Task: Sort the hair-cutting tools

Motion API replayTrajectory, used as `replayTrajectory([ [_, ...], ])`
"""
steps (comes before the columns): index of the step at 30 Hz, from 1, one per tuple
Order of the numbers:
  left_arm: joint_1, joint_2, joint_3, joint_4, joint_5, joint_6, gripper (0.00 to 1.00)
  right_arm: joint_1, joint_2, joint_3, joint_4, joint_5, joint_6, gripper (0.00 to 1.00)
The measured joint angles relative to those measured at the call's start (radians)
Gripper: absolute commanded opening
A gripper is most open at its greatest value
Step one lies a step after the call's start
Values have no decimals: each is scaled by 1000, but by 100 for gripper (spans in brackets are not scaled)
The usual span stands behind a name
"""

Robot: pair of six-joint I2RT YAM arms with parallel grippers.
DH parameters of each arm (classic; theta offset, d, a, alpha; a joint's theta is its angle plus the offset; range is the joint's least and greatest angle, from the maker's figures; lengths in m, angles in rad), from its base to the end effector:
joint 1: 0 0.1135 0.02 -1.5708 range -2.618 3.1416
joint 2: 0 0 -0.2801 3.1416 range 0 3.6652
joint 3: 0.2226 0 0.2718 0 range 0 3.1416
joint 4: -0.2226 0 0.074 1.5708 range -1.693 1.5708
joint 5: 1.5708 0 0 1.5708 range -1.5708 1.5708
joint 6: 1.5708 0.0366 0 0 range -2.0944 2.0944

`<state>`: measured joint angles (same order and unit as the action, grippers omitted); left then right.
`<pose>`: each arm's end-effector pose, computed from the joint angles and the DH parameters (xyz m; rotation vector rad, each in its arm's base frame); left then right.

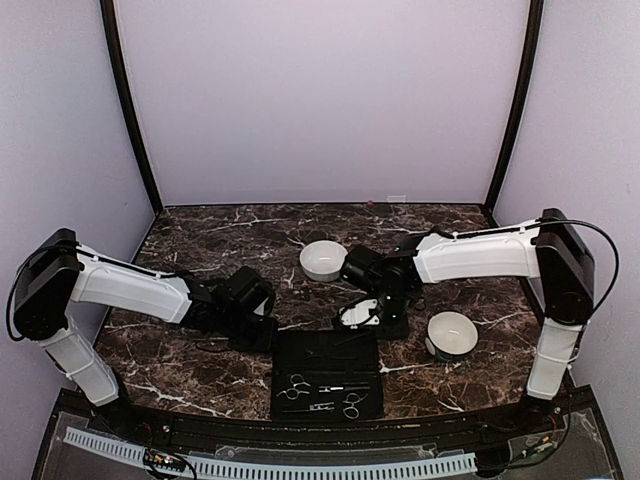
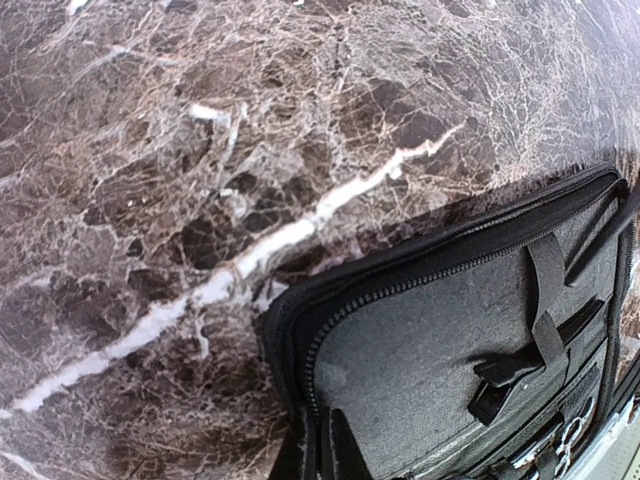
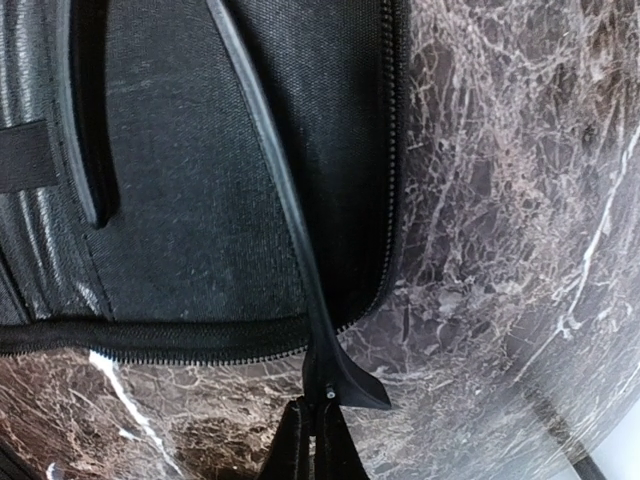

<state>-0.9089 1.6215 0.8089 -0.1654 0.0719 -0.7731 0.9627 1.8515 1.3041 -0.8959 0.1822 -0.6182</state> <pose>0.1957 -0.2554 0.1504 0.2141 2.7089 -0.6836 0.2164 0.2992 0.1868 -2.1027 2.1060 -0.2353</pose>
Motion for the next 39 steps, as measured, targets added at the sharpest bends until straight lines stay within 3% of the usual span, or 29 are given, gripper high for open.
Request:
replayTrajectory([
  [22,1,-3,-13,23,2,0,0,34,206,233,-130,-27,80,0],
  [33,1,-6,-20,34,3,0,0,48,208,246,-146,-6,101,0],
  [39,1,-6,-20,37,4,0,0,60,192,248,-137,-86,104,0],
])
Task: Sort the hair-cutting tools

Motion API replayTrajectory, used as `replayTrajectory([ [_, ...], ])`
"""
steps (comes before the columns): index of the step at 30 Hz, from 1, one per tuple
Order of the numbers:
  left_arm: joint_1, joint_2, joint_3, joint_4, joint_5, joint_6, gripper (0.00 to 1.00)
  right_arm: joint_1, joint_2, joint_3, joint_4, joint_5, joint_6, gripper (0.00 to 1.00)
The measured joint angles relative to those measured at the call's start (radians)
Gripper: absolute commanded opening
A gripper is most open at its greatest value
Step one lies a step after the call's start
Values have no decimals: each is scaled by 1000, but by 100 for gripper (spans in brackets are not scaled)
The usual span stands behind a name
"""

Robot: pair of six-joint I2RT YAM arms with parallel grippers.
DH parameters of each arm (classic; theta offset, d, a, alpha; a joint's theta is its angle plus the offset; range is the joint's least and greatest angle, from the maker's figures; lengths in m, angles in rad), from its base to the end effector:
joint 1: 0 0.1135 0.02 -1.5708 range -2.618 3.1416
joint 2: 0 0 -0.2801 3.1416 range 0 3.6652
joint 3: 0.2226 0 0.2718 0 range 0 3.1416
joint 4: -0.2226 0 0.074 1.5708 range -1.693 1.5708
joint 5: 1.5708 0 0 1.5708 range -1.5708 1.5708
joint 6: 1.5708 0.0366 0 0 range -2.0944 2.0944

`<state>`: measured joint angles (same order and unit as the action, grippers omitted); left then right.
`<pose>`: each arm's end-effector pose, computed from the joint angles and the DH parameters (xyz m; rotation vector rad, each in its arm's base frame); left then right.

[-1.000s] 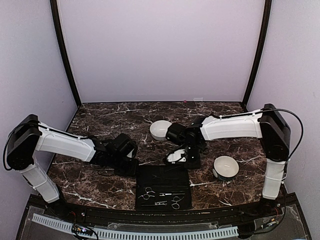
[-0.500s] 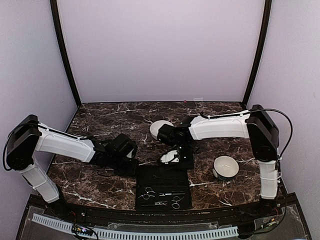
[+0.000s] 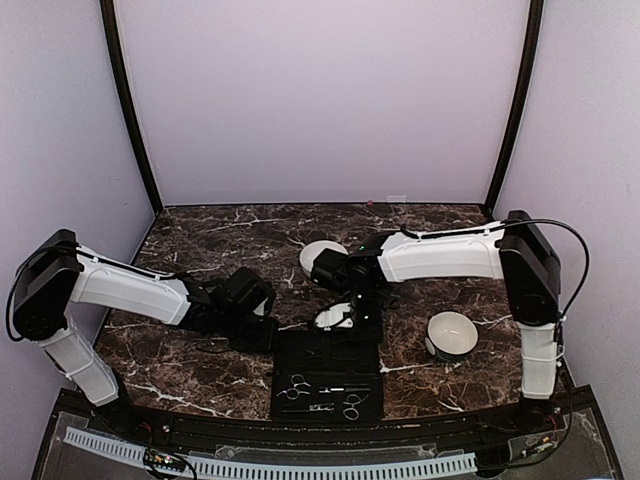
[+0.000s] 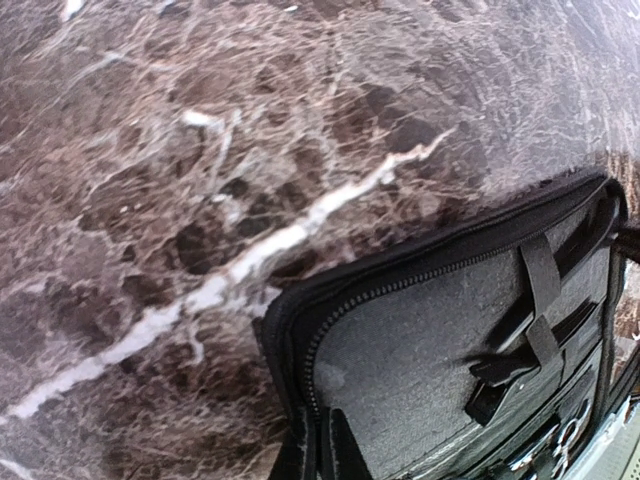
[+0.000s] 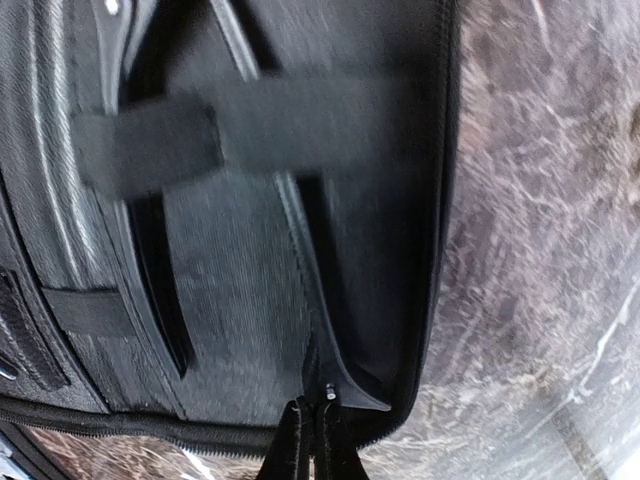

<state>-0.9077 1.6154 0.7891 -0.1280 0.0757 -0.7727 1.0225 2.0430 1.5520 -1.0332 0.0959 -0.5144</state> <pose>0.1949 -0.2540 0.1489 0.2144 2.6890 -0.7078 0.2191 0.3520 0.1806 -2.1312 2.2096 -0.1246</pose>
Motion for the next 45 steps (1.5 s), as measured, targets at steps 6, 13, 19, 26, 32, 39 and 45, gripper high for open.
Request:
replayTrajectory([
  [6,0,0,0,19,14,0,0,3,27,13,-3,-37,4,0],
  [13,0,0,-3,23,14,0,0,3,57,53,-16,-58,27,3],
  [19,0,0,-6,30,14,-1,0,2,71,72,-13,-100,42,6],
  [26,0,0,-18,47,14,-7,0,1,108,105,-7,-185,53,17],
  [32,0,-2,-20,51,14,-10,0,0,115,113,-10,-209,55,18],
  [39,0,-8,-27,58,13,-16,0,0,109,103,-4,-210,53,31],
  [45,-2,-43,-25,31,8,17,10,-6,31,2,54,-195,34,40],
])
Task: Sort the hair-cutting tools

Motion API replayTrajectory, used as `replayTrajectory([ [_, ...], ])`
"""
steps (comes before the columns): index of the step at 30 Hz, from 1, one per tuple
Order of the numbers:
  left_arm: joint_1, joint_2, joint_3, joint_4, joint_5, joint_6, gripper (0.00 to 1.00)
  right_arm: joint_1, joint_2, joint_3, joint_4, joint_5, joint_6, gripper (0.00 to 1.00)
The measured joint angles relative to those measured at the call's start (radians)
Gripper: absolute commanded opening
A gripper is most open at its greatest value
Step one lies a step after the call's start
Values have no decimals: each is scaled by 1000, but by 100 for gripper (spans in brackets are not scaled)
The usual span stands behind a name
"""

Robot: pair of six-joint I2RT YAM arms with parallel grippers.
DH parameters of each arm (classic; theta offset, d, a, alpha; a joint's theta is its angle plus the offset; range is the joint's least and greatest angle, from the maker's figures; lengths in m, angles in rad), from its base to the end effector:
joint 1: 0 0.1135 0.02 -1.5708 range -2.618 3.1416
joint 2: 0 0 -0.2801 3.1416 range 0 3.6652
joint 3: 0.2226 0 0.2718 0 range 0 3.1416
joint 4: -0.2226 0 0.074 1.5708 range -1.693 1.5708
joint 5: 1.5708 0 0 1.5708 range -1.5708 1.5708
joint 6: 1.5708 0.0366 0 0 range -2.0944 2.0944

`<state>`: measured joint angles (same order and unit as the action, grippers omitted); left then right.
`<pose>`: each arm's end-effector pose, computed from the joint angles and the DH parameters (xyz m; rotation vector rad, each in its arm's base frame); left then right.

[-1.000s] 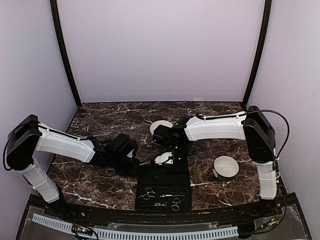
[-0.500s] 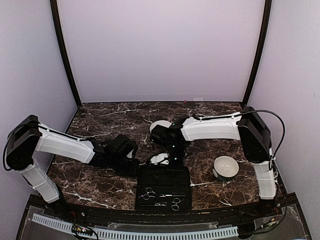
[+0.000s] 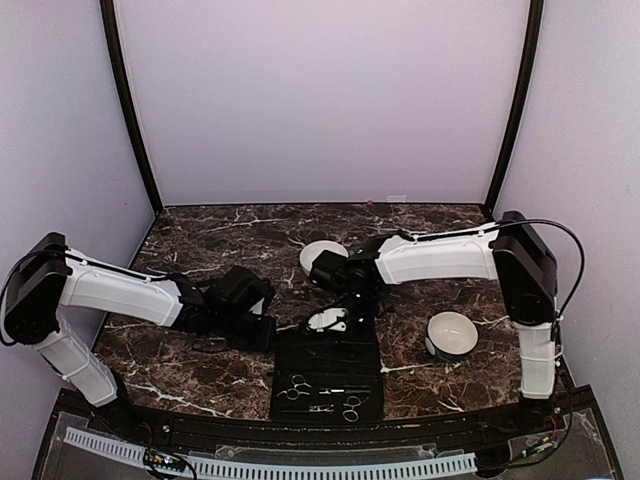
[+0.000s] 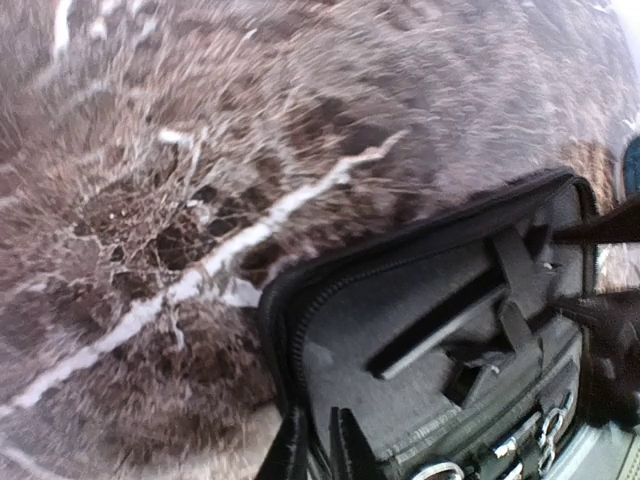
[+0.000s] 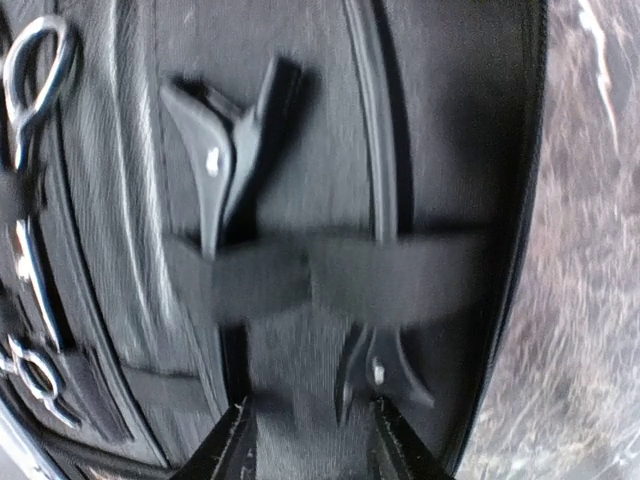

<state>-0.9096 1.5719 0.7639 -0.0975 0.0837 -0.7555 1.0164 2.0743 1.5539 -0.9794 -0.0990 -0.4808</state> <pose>0.1910 -0.2505 0.1565 0.2426 2.6428 -0.7529 0.2195 0.3614 0.1689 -2.1100 2.2633 0.1769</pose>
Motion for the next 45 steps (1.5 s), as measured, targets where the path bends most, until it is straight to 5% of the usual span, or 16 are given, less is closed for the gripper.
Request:
replayTrajectory([
  [6,-9,-105,103,-136,-53,137,16,-18,-110,-68,5,12,-14,41],
  [12,-10,-114,443,-322,-182,359,24,-34,-225,-85,32,71,-32,42],
  [14,-6,-114,547,-345,-240,441,52,-45,-256,-89,42,117,-42,42],
  [16,0,-114,613,-336,-286,527,96,-63,-282,-89,59,168,-50,43],
  [18,11,-115,635,-281,-362,602,99,-84,-310,-87,84,217,-56,45],
  [19,16,-115,633,-254,-406,620,99,-98,-325,-84,99,242,-57,50],
  [21,35,-114,605,-158,-524,654,99,-127,-365,-80,144,298,-58,90],
  [22,51,-110,593,-128,-559,666,99,-143,-390,-80,174,325,-56,99],
  [25,113,-60,593,-82,-594,689,99,-198,-472,-100,274,357,-29,100],
  [34,187,-14,357,64,-521,648,99,-330,-435,-167,294,-3,-23,48],
  [45,188,-14,389,58,-437,551,99,-242,-254,-213,214,-186,-135,30],
])
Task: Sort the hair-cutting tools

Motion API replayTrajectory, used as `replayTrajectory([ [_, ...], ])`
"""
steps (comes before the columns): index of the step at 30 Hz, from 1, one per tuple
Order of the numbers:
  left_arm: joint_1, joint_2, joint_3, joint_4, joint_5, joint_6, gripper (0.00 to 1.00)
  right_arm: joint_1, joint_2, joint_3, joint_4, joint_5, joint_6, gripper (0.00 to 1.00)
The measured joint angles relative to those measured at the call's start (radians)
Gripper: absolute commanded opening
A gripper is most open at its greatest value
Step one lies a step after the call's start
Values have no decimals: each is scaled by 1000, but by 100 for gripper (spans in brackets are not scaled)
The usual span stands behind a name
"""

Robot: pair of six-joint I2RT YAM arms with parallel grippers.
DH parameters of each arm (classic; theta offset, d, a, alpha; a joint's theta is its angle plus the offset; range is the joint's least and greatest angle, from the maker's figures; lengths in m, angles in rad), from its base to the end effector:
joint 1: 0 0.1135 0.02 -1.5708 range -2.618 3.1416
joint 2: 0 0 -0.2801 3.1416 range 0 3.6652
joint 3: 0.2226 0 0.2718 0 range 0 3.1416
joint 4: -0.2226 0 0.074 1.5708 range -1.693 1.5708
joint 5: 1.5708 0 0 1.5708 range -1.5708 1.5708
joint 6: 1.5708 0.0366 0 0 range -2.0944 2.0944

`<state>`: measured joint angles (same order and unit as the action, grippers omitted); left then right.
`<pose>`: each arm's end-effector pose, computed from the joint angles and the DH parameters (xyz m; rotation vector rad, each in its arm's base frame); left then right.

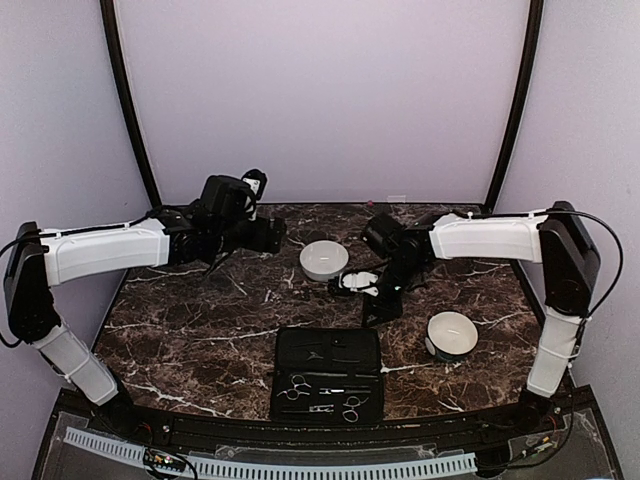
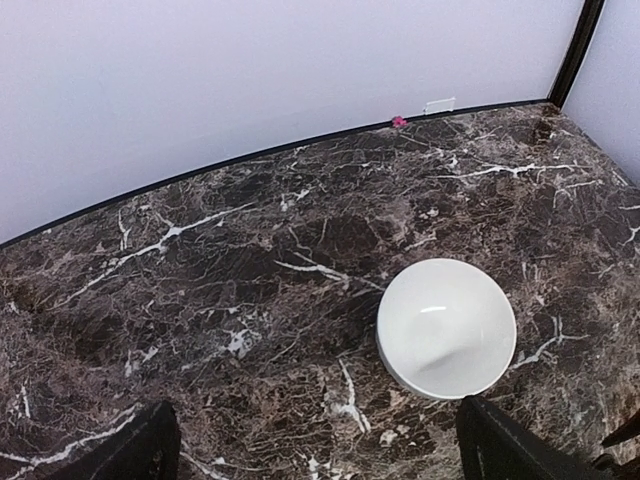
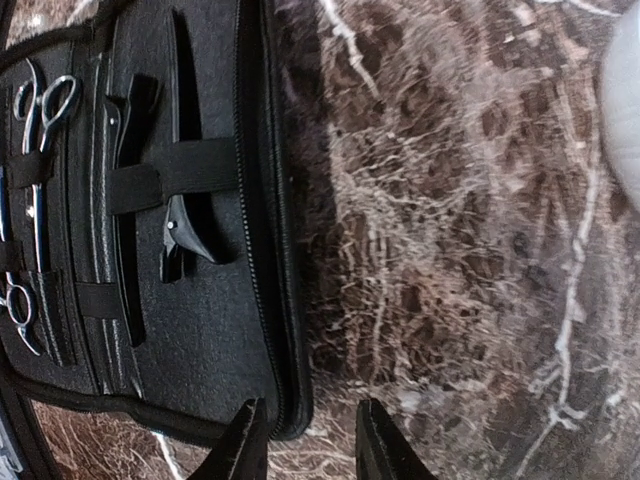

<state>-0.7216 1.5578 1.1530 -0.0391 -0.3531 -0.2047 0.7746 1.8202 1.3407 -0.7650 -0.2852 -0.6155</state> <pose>0.2948 -0.2425 0.2978 0.2905 1.9724 -0.2430 0.2694 0.2780 0.2125 -1.8489 2.1137 0.4385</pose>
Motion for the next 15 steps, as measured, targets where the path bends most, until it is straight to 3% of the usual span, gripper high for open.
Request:
replayTrajectory([
  [6,0,0,23,-19,14,-17,99,39,96,4,-10,-1,-9,26],
  [12,0,0,18,-10,-37,-4,99,45,127,38,-19,10,-12,0],
  [15,0,0,16,-14,-79,-5,99,45,129,49,-25,14,-11,0],
])
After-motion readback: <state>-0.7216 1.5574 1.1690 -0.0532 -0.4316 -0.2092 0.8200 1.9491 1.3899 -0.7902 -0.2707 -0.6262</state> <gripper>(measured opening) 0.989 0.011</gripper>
